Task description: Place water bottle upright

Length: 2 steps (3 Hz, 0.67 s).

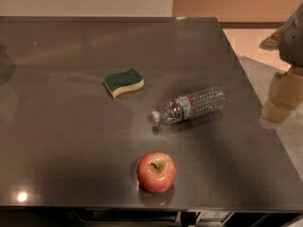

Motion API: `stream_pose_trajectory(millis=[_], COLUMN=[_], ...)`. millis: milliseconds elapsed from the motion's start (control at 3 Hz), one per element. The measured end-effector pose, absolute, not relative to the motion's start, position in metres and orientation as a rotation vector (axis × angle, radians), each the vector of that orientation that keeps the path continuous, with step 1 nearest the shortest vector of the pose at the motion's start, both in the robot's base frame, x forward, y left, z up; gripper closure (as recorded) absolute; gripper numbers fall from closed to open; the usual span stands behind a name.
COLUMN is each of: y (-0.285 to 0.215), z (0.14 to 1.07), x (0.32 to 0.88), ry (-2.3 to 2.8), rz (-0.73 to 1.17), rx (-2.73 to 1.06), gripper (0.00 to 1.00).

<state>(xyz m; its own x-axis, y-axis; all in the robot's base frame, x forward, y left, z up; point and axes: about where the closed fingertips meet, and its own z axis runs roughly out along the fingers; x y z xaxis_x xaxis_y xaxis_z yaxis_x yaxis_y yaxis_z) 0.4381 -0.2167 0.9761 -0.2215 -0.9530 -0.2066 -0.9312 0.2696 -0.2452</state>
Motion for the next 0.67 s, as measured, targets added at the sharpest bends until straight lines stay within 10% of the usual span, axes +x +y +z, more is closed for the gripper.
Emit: stream_pose_trajectory(millis=[667], y=[-0.2141], z=[0.977], x=[0.4399], ry=[2.219], rz=[-0.099], rx=[-1.731], gripper=[0.0])
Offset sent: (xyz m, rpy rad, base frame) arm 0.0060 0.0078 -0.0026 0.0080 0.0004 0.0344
